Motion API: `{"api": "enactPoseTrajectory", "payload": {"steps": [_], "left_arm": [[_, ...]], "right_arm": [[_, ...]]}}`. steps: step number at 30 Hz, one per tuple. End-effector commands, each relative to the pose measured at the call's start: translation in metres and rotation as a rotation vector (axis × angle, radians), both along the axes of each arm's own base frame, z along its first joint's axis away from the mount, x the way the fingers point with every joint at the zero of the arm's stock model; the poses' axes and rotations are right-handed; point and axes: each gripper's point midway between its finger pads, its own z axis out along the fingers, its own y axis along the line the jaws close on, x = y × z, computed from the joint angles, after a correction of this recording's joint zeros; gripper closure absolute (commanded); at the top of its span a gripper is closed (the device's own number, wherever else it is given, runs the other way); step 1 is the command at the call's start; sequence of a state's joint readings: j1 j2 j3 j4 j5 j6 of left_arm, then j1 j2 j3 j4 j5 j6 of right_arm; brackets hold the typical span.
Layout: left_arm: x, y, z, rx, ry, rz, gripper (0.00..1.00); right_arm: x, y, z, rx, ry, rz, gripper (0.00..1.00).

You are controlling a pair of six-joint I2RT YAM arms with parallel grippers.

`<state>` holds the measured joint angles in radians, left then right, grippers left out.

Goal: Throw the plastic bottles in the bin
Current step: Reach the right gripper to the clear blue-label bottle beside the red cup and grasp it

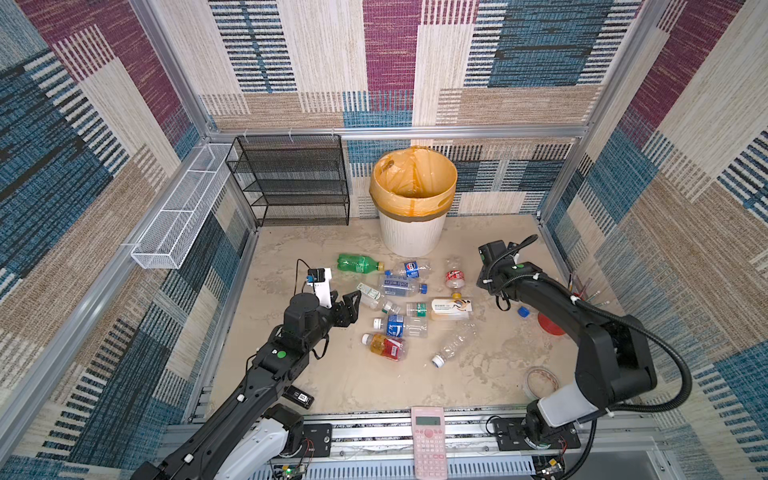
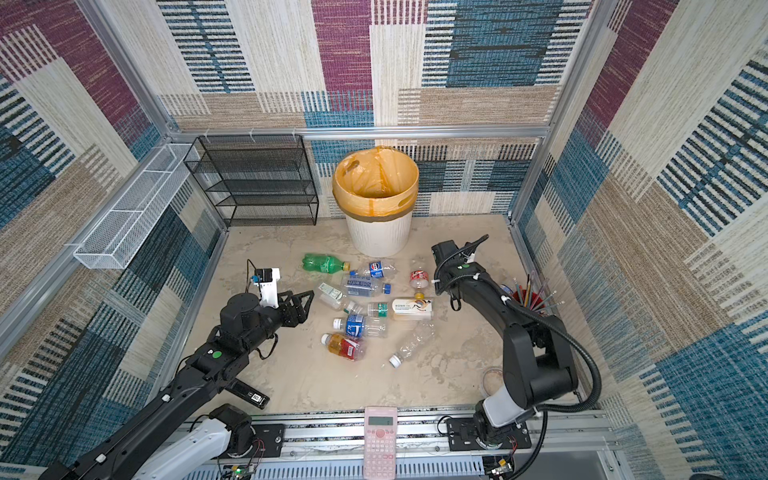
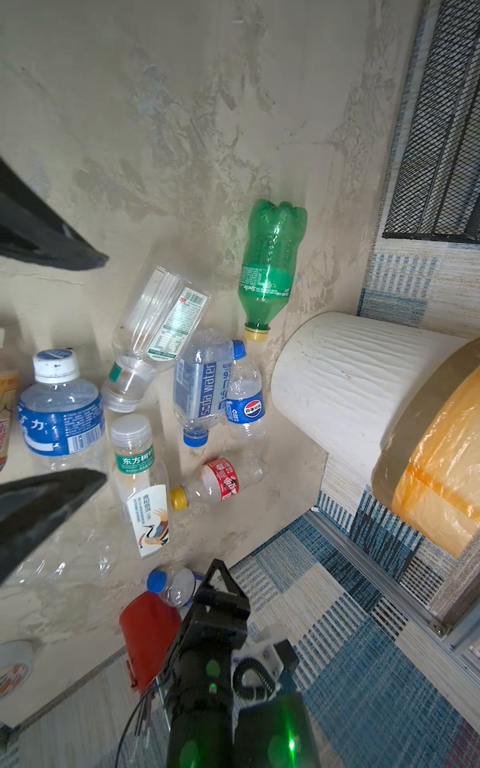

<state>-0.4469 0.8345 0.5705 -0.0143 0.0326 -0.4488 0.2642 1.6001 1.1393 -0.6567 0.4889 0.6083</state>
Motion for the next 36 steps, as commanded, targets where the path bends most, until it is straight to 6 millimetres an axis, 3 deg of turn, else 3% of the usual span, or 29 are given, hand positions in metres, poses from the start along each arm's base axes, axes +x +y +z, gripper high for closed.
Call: {"api": "enactPoseTrajectory", "payload": {"steps": [1,10,36], "left_arm": [[-0.006,-0.003,-0.005,-0.047,0.049,-0.012,0.25],[-0.012,-0.004,-0.004,-0.062,0.06,-0.022,0.25],[-0.016,-0.004,-0.007,-0.041,0.069,-0.043,0.25]], "right_arm": [[0.002,-0.02,-0.004,-0.11,0.057,-0.066,0.2],[0.018,-0.054,-0.019,-0.14,0.116,-0.156,0.19],[-0.008,-0.104,-0.035,-0.101,0.17,-0.283,0.15]]}}
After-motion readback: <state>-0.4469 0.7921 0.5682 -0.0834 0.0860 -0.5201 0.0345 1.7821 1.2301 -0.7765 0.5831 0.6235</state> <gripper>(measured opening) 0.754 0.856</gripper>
